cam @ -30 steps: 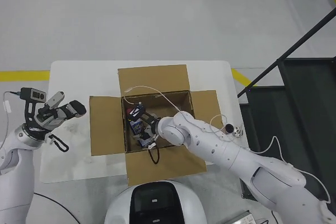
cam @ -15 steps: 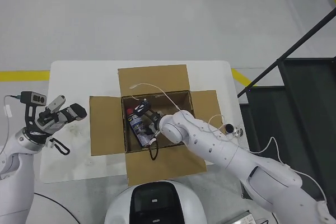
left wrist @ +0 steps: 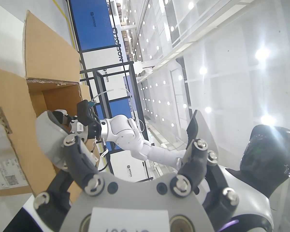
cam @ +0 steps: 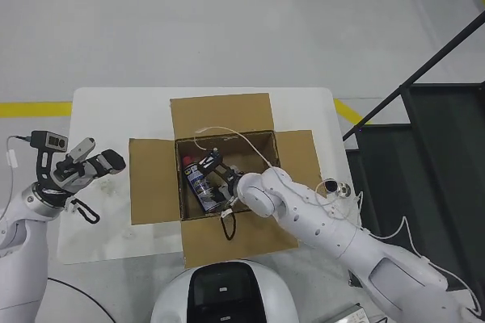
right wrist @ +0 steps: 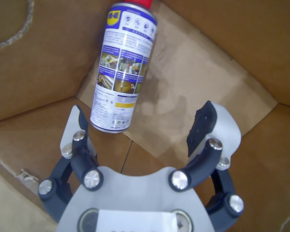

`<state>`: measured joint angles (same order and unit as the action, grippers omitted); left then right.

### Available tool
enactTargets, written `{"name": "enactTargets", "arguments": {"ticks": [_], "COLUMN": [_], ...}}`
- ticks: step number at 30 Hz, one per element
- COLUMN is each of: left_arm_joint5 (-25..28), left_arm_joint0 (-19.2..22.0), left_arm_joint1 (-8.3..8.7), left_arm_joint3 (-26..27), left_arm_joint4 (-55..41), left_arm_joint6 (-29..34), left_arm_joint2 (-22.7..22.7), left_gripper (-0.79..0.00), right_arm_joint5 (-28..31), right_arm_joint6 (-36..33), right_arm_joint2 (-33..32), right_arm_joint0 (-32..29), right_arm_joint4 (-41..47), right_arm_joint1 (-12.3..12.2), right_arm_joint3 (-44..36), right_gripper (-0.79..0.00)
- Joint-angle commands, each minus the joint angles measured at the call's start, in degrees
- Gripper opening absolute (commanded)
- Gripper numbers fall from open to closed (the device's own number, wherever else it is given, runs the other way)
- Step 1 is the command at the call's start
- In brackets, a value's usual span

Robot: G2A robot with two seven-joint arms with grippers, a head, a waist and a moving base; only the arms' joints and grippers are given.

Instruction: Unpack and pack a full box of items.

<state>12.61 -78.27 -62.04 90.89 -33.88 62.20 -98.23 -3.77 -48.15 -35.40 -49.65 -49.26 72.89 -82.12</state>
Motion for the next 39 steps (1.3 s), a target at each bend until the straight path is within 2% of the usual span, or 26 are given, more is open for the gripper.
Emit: {"name": "enactTargets", "arguments": {"ticks": [1,12,18,22,28,34,39], "left_arm_joint5": [0.0,0.4,0.5,0.5,0.5,0.5,0.5], "left_arm_joint0": [0.0,-0.5,-1.0,-0.9,-0.6,-0.6,-0.7], "left_arm_joint1": [0.07,0.42,0.66,0.8,0.96,1.11,1.23], "left_arm_joint3": [-0.1,0.0,0.3,0.6,0.9,1.0,1.2], "left_arm_joint4": [-0.1,-0.7,-1.0,-1.0,-0.8,-0.8,-0.8], "left_arm_joint6": [0.1,0.5,0.4,0.4,0.4,0.3,0.4], "left_arm_joint2": [0.0,0.0,-0.6,-0.7,-0.3,0.0,0.3], "left_gripper": [0.0,0.0,0.0,0.0,0.0,0.0,0.0], "right_arm_joint5": [0.3,0.7,-0.4,-1.7,-3.6,2.2,4.1], "right_arm_joint6": [0.1,1.4,1.6,1.5,-0.5,-0.7,-0.8], "right_arm_joint2": [1.1,5.6,5.6,3.6,-1.6,-7.2,-6.4], "right_arm_joint0": [0.9,6.1,7.1,6.1,1.4,-4.5,-3.9], "right_arm_joint4": [0.0,1.2,1.1,-0.2,-3.8,-2.9,-4.6], "right_arm_joint1": [0.8,5.5,6.9,6.4,3.7,1.3,1.6], "right_arm_joint3": [1.6,11.8,15.3,14.1,7.1,-2.2,-1.6], "right_gripper": [0.0,0.0,0.0,0.0,0.0,0.0,0.0]}}
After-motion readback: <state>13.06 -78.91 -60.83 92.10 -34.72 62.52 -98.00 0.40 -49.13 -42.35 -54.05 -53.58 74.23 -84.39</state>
